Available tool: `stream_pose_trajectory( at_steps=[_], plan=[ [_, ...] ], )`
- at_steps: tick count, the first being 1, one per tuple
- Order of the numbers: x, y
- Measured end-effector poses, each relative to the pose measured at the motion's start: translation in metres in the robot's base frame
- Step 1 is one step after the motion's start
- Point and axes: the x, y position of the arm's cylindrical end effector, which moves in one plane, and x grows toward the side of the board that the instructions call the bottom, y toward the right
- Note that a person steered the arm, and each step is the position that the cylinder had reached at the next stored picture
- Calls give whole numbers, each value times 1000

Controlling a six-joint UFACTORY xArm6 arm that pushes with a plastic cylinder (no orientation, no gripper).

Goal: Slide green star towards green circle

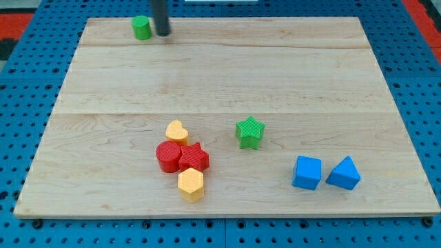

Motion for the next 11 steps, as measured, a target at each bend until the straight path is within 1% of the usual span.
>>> stream_pose_trajectory(
  at_steps=[1, 2, 3, 4, 5, 6, 7, 8, 9, 10, 11],
  plan=[
    [42, 123],
    [135, 205],
    [226, 241],
    [269, 207],
    [266, 124],
    [265, 77],
    [246, 33],
    [192, -33],
    [154, -41],
    [181, -5],
    [223, 29]
  ],
)
